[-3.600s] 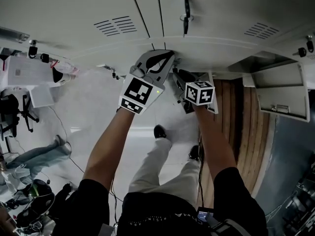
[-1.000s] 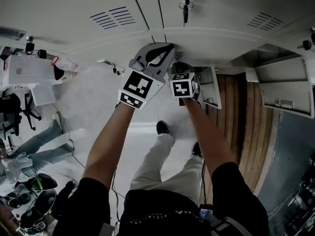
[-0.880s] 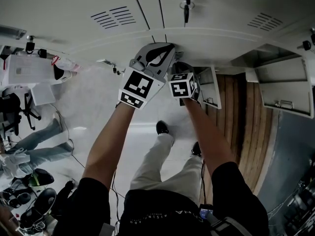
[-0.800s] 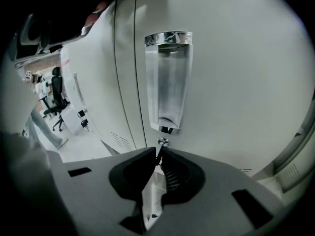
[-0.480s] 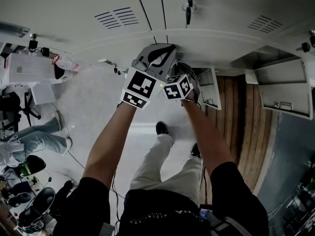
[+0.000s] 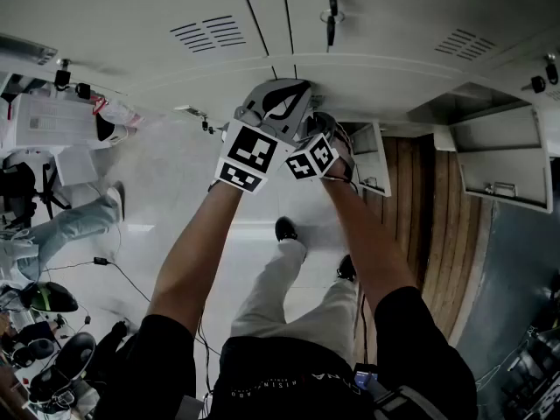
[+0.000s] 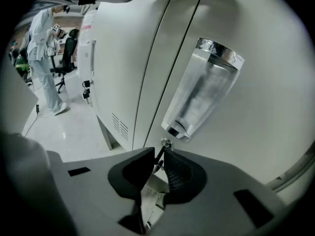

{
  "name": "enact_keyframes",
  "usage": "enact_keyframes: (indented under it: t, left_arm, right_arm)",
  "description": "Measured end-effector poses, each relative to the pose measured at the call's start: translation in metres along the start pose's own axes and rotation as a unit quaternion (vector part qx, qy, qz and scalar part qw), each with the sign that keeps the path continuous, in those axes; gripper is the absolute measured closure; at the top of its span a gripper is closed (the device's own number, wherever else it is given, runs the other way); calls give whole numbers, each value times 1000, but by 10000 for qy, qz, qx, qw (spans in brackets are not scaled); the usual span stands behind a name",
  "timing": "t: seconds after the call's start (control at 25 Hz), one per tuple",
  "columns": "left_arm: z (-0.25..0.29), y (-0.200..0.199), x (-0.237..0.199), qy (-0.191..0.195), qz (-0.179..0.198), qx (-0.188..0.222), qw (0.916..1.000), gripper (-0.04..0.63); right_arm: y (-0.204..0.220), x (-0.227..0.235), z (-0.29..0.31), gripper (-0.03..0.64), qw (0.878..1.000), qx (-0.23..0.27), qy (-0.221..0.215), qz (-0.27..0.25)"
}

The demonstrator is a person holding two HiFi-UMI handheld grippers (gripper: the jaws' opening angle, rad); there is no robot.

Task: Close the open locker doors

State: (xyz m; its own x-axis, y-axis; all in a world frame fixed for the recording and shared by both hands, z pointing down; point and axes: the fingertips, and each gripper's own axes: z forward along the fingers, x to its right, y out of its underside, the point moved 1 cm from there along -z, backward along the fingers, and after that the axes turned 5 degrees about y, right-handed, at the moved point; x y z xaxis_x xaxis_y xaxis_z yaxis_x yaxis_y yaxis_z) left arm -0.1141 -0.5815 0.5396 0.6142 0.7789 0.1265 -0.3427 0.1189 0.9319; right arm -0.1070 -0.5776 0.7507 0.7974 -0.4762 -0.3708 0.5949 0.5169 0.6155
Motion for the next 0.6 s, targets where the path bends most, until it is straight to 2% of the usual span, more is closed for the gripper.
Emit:
enact_keyframes:
  t: [0.32, 0.44, 0.6]
  left_arm:
    - [0, 0, 0, -42, -109, -91, 9999, 575]
    - [0, -1, 0, -125, -154, -144, 9997, 575]
    - [2, -1, 0, -288, -233, -291, 9989, 575]
  right_arm:
    - [8, 2, -3, 540, 9985, 12, -382, 389]
    - [11, 8, -10, 500, 9965, 48, -583, 593]
    - [7, 21, -26, 494, 9920, 123, -891, 888]
